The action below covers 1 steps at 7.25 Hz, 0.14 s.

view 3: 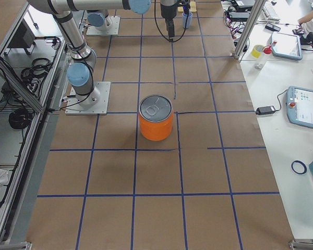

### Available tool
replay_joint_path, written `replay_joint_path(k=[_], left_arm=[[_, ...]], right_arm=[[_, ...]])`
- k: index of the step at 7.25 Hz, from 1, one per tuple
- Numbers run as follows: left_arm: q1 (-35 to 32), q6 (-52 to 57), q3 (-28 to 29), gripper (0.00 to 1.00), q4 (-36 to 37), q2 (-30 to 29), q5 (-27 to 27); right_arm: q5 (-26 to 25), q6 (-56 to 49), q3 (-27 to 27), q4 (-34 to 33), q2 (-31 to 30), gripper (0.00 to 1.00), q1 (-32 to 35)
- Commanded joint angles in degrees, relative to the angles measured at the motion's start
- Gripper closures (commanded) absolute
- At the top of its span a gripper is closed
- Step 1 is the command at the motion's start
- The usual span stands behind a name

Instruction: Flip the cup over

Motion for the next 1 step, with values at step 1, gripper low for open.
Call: replay_joint_path(k=[1], left_arm=[[0.00,0.05,-0.13,0.00,0.00,0.02,-0.08]], right_arm=[[0.00,0.00,0.00,0.00,-0.04,0.00,0.00]])
